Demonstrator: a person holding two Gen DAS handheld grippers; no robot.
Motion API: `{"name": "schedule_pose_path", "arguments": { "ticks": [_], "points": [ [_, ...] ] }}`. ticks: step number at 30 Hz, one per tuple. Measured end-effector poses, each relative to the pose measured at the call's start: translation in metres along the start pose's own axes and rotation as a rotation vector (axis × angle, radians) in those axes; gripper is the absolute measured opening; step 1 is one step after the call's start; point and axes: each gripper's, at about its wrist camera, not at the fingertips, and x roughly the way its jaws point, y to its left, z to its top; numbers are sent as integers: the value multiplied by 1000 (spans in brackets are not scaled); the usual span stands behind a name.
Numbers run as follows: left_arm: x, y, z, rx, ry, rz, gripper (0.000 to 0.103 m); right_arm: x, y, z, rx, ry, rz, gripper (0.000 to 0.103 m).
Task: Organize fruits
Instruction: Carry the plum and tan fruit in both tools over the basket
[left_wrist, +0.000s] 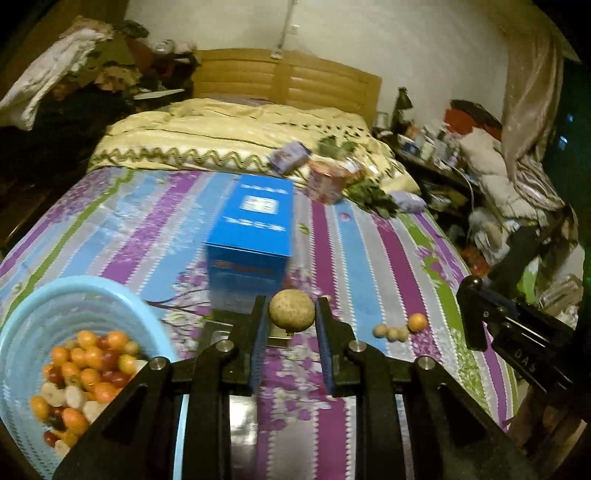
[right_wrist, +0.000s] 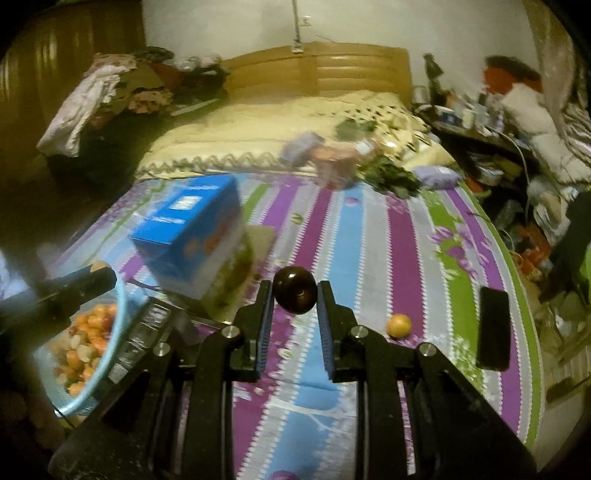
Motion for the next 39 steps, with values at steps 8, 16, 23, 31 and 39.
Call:
{"name": "schedule_pose_path", "arguments": {
  "ticks": [8, 16, 23, 31, 39],
  "points": [
    [-37, 55, 3, -72, -46, 71, 25, 0, 63, 16, -72, -19, 107, 24],
    [-75, 124, 2, -154, -90, 156, 25, 4, 131, 25, -146, 0, 224, 24],
    [-98, 187, -9, -234, -95, 232, 25, 12, 188, 21, -217, 51, 314, 24],
    [-112, 241, -25, -297, -82, 288, 25, 27, 236, 13, -261, 153, 420, 24],
    [-115, 273, -40, -340, -51, 305, 25, 46, 261, -3, -288, 270, 448, 24]
  ]
}}
